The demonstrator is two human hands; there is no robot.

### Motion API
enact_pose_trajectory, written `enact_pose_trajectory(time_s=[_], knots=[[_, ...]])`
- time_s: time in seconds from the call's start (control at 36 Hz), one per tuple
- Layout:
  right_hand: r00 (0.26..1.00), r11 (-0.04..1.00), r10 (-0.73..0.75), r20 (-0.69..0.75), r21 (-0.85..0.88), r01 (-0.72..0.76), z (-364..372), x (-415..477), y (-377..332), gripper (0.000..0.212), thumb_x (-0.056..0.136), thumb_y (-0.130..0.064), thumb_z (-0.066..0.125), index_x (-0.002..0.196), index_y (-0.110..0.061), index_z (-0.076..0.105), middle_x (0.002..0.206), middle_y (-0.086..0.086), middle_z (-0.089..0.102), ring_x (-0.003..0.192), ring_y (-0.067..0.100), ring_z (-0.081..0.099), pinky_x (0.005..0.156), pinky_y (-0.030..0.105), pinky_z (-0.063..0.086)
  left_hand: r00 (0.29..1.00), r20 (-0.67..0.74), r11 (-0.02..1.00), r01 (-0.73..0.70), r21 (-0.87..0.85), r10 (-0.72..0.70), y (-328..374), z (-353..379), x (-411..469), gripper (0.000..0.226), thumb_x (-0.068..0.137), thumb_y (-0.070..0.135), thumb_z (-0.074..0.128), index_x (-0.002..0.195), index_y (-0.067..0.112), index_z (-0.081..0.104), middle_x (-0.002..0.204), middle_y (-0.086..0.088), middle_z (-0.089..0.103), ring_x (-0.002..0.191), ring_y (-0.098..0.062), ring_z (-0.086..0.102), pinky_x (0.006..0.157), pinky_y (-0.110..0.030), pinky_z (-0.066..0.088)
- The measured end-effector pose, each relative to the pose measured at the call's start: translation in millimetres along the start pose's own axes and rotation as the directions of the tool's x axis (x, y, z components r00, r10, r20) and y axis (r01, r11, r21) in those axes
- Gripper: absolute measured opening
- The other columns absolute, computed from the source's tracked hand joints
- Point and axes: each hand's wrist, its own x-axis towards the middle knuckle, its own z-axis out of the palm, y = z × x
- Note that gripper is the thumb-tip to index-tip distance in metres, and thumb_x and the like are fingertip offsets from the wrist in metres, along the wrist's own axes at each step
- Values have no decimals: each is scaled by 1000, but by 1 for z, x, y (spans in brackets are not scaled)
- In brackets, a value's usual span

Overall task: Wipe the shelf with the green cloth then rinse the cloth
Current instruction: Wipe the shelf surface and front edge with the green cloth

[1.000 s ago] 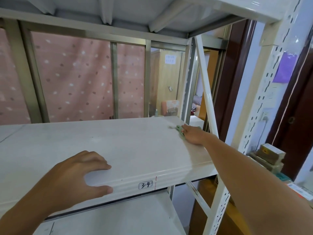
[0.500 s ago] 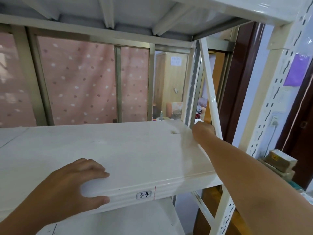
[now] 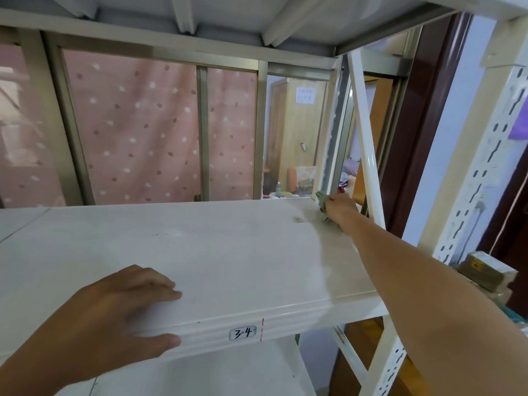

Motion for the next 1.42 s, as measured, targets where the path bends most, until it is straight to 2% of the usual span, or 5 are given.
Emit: enact_pose_trajectory(time_s=[0.14,0.28,0.36,0.56,1.42], knots=[[995,995,-67,77,-66,72,4,0,3,35,105,-35,42,108,-13,69,112,12,65,94,28,60,73,30,44,1000,6,1000,-3,-1,3,0,0,1,56,63,84,64,108,50,69,118,32,58,107,9,58,80,-13,45],[989,989,-67,129,-125,83,11,1,0,33,104,-21,39,118,-12,68,120,13,65,109,33,62,79,32,47,1000,-7,1000,7,15,-7,0,-1,1,57,62,86,62,106,51,69,118,33,58,107,9,58,81,-13,45],[974,961,-80,210,-243,132,21,0,-6,37,104,-15,35,127,-9,63,135,13,59,122,32,56,99,37,46,1000,-24,999,4,31,-3,3,-1,1,57,62,87,61,106,51,70,116,35,57,105,10,59,81,-15,46],[917,793,-164,364,-504,342,49,-11,-17,61,105,-40,9,160,-15,17,169,7,11,155,27,15,120,54,8,996,-94,991,16,131,-4,6,0,-2,63,63,90,55,107,48,70,113,37,56,104,14,55,81,-23,55],[792,684,-270,548,-470,558,118,-98,-108,67,107,-48,8,162,-12,-1,170,2,-6,157,20,0,124,43,-3,923,-374,958,182,223,-89,-42,-25,-83,69,73,81,53,102,24,78,107,13,70,98,-2,60,74,-25,54]])
